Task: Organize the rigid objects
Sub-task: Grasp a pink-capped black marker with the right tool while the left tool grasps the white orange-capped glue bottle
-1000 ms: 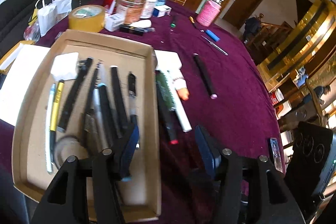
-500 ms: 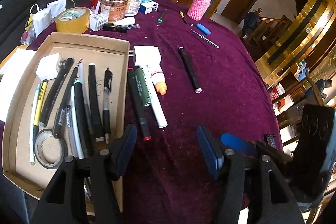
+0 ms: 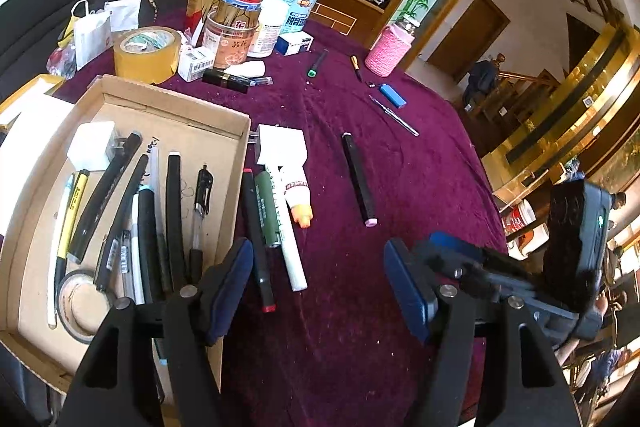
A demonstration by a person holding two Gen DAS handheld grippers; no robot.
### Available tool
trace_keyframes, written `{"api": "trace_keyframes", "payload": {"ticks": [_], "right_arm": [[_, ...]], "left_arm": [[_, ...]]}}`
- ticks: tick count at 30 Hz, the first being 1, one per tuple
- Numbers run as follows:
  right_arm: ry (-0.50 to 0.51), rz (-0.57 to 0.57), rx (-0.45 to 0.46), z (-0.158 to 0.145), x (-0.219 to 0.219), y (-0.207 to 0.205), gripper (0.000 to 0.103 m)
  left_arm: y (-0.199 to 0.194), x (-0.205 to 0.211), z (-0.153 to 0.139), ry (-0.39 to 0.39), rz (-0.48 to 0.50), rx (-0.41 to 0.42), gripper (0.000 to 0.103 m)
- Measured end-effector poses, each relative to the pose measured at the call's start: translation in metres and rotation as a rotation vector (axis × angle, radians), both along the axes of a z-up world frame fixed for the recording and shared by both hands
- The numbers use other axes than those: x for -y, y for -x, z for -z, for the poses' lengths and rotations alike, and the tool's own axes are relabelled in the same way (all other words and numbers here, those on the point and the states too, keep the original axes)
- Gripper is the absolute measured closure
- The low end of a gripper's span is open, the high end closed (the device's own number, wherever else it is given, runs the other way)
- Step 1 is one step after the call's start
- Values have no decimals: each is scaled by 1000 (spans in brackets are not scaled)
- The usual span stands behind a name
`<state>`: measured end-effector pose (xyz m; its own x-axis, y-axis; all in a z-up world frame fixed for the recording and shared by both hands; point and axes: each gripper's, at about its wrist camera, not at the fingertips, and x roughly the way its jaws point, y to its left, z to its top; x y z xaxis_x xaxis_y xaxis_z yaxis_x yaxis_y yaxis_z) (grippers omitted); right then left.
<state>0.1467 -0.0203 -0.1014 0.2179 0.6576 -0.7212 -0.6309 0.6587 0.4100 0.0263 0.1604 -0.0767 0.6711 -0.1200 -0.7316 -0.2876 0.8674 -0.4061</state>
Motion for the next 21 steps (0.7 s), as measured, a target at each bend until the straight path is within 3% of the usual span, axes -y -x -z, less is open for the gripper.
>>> {"api": "trace_keyframes", "payload": {"ticks": [4,12,21], "right_arm": [[8,-12,-7,7,-11,-28,40],[-14,-18,-80,55,-27,-53,40],[1,15,-92,62,-26,-61,40]], "left_arm": [[-9,0,3,-8,-7,-9,36],[-29,0,12,-44,-15,-36,36],[-52,6,17,-34,1,-34,36]]}}
